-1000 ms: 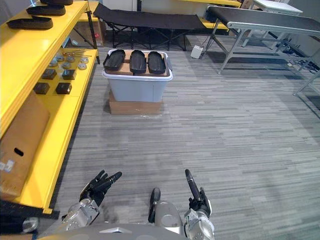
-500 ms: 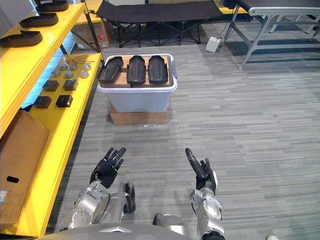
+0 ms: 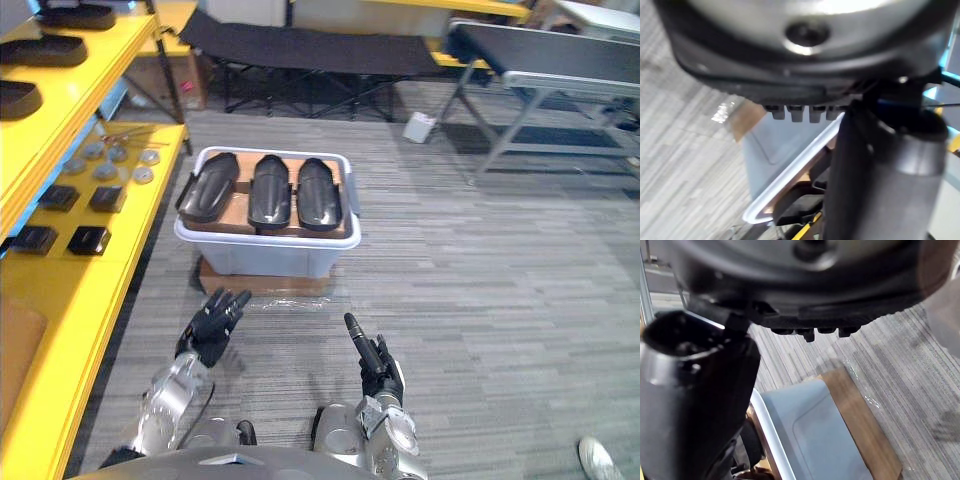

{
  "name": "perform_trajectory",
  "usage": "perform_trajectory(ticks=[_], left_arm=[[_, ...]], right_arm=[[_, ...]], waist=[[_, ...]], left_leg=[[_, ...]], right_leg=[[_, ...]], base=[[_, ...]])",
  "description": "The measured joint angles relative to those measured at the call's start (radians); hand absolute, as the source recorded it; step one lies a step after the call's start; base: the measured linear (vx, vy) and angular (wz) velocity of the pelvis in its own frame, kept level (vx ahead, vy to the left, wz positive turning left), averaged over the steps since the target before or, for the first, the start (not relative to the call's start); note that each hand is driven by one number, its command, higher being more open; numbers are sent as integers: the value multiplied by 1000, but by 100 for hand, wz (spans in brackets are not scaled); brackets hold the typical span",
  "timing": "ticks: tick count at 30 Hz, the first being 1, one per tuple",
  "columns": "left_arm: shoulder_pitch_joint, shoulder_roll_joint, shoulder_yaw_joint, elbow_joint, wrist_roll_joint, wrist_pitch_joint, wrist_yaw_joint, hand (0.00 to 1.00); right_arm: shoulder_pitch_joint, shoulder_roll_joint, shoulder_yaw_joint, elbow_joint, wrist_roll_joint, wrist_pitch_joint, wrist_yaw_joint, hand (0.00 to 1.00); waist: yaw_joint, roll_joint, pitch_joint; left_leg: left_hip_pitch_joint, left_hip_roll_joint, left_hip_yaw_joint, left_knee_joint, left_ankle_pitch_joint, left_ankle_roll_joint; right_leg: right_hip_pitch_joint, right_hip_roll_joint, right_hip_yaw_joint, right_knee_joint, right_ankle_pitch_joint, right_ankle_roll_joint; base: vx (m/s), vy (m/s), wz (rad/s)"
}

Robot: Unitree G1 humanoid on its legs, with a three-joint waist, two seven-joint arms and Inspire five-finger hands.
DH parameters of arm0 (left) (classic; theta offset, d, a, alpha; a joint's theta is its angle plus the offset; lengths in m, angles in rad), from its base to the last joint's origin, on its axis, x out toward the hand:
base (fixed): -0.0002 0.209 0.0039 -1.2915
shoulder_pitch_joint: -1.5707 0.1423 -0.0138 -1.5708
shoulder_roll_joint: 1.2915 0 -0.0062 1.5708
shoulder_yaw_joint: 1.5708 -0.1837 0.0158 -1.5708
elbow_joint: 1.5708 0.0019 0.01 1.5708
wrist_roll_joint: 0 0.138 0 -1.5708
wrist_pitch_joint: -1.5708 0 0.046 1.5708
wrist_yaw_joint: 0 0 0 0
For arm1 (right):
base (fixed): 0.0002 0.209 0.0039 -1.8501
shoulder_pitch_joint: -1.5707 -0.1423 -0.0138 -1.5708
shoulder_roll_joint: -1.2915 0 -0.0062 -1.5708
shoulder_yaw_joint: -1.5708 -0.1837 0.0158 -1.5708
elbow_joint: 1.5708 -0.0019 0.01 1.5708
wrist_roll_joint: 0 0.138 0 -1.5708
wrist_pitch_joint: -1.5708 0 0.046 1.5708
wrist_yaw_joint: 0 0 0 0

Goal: Walk over and take three plastic housings, then place them on the shelf

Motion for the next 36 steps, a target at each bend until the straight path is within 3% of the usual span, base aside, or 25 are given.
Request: perform_trajectory(ticks=[1,2,3,4,5,8,9,11,12,14,16,18,19,24,28,30,33,36], left_arm=[[-1,10,0,2,0,0,0,100],[4,32,0,10,1,0,0,100],[11,51,1,20,1,1,0,100],[15,64,1,21,1,0,0,100],[8,62,6,45,0,-1,2,100],[42,10,6,49,-10,-3,3,100],[42,2,6,50,-10,-2,3,100],[46,-34,4,49,-17,1,5,100],[46,-39,4,48,-17,4,5,100],[44,-41,6,25,-17,20,2,100],[42,-42,6,-6,-15,22,-4,100],[49,-48,3,-24,-4,27,-4,100],[50,-50,-3,-27,1,38,-4,100],[56,31,-48,-52,82,91,-6,100],[114,63,-81,-51,116,112,-10,100],[129,76,-82,-49,119,121,-12,100],[132,83,-82,-31,153,123,-16,100],[142,84,-98,9,188,126,-35,100]], right_arm=[[3,1,0,0,-1,0,5,100],[11,6,0,-1,-2,-2,13,100],[24,11,0,-2,-3,-6,20,100],[31,14,0,-3,-2,-6,23,100],[24,0,-10,-1,-1,-6,24,100],[6,-46,-43,-45,2,-6,15,100],[-2,-45,-53,-46,2,-4,13,100],[19,-46,-82,-55,3,0,-2,100],[24,-46,-90,-60,1,0,-10,100],[24,-41,-144,-108,-7,-6,-51,100],[3,-44,-201,-137,-70,-11,-98,100],[-12,-68,-239,-156,-133,-11,-146,100],[-16,-97,-241,-169,-174,-11,-167,100],[-131,-173,-234,-175,-239,0,-223,100],[-190,-217,-217,-179,-316,41,-225,100],[-217,-250,-187,-178,-387,86,-228,100],[-314,-305,-141,-155,-398,157,-224,100],[-388,-344,-109,-127,-397,214,-219,100]], waist=[[0,-5,-2],[0,-21,-6],[0,-49,-22],[1,-79,-36],[-3,-67,-37],[-13,41,-46],[-22,45,-42],[-23,34,-25],[-22,24,-18],[-24,23,-16],[-24,30,-9],[-22,39,-7],[-18,60,-9],[-18,8,6],[-14,8,6],[12,9,6],[20,15,13],[35,26,31]], left_leg=[[13,2,-9,3,-10,-16],[38,4,-16,2,-33,-45],[52,-3,-32,10,-66,-69],[49,-14,-44,24,-83,-81],[45,5,-71,66,-125,-106],[36,126,-71,107,-147,-157],[15,136,-77,151,-131,-152],[-78,176,-87,412,-11,-133],[-91,186,-85,447,-23,-134],[-107,178,-52,317,-74,-139],[-113,137,-62,107,-55,-141],[-111,105,-83,-31,43,-136],[-109,104,-89,-45,126,-141],[-106,11,-45,-69,121,-86],[-94,-20,-42,-69,110,-68],[-116,-22,-55,-57,101,-62],[-198,-21,-90,-6,99,-61],[-206,-20,-98,16,97,-57]], right_leg=[[3,0,32,-56,38,6],[12,0,74,-108,123,15],[12,0,99,-112,198,7],[14,-1,106,-110,221,1],[10,25,116,-71,273,-26],[17,129,75,-89,218,-77],[29,133,63,-96,212,-86],[136,147,49,-157,197,-113],[163,147,47,-171,193,-119],[222,142,43,-209,194,-120],[240,125,45,-219,194,-111],[242,106,56,-214,178,-85],[242,109,67,-208,168,-70],[225,9,94,-222,174,4],[249,-16,62,-242,187,25],[237,-18,31,-241,188,25],[196,-16,-4,-235,190,26],[200,-15,-15,-235,198,28]], base=[[353,-175,58],[341,-261,50],[351,-311,51],[435,-458,54],[366,-389,30],[300,-247,-5],[344,-261,19],[302,-246,22],[276,-164,9],[251,-91,-5],[212,32,-9],[158,106,-18],[146,209,-35],[139,214,-17],[79,94,4],[-8,11,14],[-73,-8,31],[-106,17,14]])
